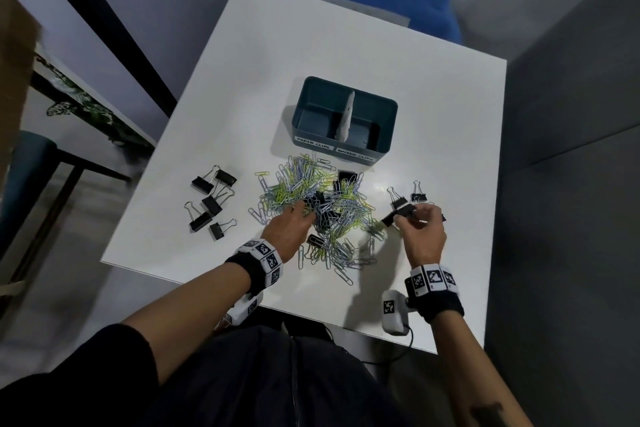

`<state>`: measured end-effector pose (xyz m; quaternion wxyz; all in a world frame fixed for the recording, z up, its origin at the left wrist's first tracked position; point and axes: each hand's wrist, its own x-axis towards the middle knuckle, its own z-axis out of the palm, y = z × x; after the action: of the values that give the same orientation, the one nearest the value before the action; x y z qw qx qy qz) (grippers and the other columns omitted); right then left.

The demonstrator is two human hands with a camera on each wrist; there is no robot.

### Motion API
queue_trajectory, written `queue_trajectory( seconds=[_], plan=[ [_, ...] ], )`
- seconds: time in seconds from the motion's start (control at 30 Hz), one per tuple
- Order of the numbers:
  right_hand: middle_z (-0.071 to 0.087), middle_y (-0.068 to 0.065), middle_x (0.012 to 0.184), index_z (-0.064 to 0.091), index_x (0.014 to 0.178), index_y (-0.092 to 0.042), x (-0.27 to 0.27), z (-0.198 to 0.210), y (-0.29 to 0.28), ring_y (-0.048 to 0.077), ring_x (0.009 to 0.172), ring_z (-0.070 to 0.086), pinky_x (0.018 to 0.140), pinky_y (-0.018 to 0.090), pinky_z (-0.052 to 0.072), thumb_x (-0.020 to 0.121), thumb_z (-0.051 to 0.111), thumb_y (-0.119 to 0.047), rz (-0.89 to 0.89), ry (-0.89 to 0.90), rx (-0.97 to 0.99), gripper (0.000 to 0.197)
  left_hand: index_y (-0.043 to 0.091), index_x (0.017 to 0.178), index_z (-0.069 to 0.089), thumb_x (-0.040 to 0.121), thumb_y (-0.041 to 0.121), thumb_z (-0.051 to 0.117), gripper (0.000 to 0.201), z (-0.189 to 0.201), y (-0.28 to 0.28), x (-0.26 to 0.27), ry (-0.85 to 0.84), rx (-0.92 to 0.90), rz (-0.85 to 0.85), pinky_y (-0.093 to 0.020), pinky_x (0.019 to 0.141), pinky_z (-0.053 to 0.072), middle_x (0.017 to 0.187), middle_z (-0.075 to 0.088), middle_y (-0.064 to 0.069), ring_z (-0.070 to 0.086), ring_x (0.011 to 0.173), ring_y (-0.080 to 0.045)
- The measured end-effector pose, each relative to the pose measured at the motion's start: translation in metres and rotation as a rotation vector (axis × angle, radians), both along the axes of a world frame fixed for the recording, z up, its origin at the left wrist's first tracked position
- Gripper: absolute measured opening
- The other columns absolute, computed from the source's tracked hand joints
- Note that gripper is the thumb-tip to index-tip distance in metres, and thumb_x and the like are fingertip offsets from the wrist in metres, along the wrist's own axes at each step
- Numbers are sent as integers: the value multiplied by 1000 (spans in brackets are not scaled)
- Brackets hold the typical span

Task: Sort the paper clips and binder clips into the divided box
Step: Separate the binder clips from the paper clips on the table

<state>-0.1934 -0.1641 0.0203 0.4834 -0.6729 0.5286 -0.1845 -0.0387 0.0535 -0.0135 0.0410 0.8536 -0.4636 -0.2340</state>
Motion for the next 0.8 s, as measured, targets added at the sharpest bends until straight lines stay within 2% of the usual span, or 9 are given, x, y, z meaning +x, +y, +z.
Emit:
queue_trajectory(
  seconds=[0.13, 0.3, 0.37, 0.43, 0.57, 0.67, 0.73, 0.77, 0.8],
  plan=[
    [66, 5, 96, 55, 105, -19, -5, -14, -30, 21, 88, 64, 81, 37, 53, 67, 75, -22, 67, 263, -126, 43, 5, 124, 47, 82, 1, 61, 44, 5, 1, 0, 6, -49, 49, -32, 60, 49, 124, 46, -17, 58, 85, -28],
    [62, 12, 107, 55, 111, -13, -3, -24, -39, 29, 97, 59, 79, 33, 44, 71, 75, -22, 156, 395, -166, 46, 5, 118, 53, 73, -21, 54, 51, 12, 14, 14, 25, -148, 120, -27, 55, 46, 108, 56, -14, 58, 70, -23],
    [60, 13, 111, 54, 114, -13, -2, -29, -38, 30, 101, 57, 83, 36, 46, 72, 75, -21, 192, 424, -178, 48, 8, 117, 59, 80, -18, 52, 46, 15, 22, 26, 106, -233, 189, -25, 62, 48, 107, 60, -10, 59, 76, -21],
    [57, 14, 114, 54, 116, -14, -2, -31, -36, 30, 104, 56, 86, 37, 45, 73, 76, -21, 224, 449, -205, 49, 12, 111, 65, 88, -6, 55, 30, 21, 30, 40, 242, -280, 258, -24, 70, 47, 103, 66, -6, 61, 83, -19],
    [54, 15, 115, 56, 119, -14, 5, -27, -28, 35, 108, 49, 91, 45, 42, 75, 72, -22, 268, 515, -344, 48, 15, 102, 71, 90, 1, 60, 21, 36, 44, 61, 457, -342, 448, -30, 71, 54, 89, 70, -3, 65, 78, -17],
    [57, 15, 110, 59, 112, -10, 17, -25, -15, 34, 103, 51, 87, 42, 43, 77, 68, -20, 361, 448, -441, 38, 17, 101, 72, 92, 3, 58, 21, 42, 51, 73, 450, -359, 525, -21, 69, 50, 90, 70, 1, 64, 79, -9],
    [57, 12, 110, 59, 111, -10, 26, -23, -4, 30, 104, 51, 88, 39, 43, 81, 65, -19, 469, 418, -473, 31, 14, 97, 71, 91, -2, 53, 25, 39, 59, 83, 383, -336, 596, -15, 54, 44, 85, 68, -3, 59, 66, -9],
    [56, 11, 112, 59, 112, -11, 31, -22, 3, 28, 105, 50, 90, 39, 43, 84, 64, -19, 523, 416, -473, 30, 13, 96, 70, 89, -6, 51, 28, 35, 64, 89, 326, -319, 628, -16, 50, 41, 83, 66, -7, 57, 63, -11],
    [56, 9, 114, 60, 113, -12, 36, -21, 11, 26, 107, 50, 93, 38, 43, 86, 63, -19, 577, 415, -474, 29, 12, 95, 69, 87, -8, 50, 29, 32, 69, 95, 258, -300, 645, -20, 53, 41, 84, 65, -9, 59, 66, -15]
  ],
)
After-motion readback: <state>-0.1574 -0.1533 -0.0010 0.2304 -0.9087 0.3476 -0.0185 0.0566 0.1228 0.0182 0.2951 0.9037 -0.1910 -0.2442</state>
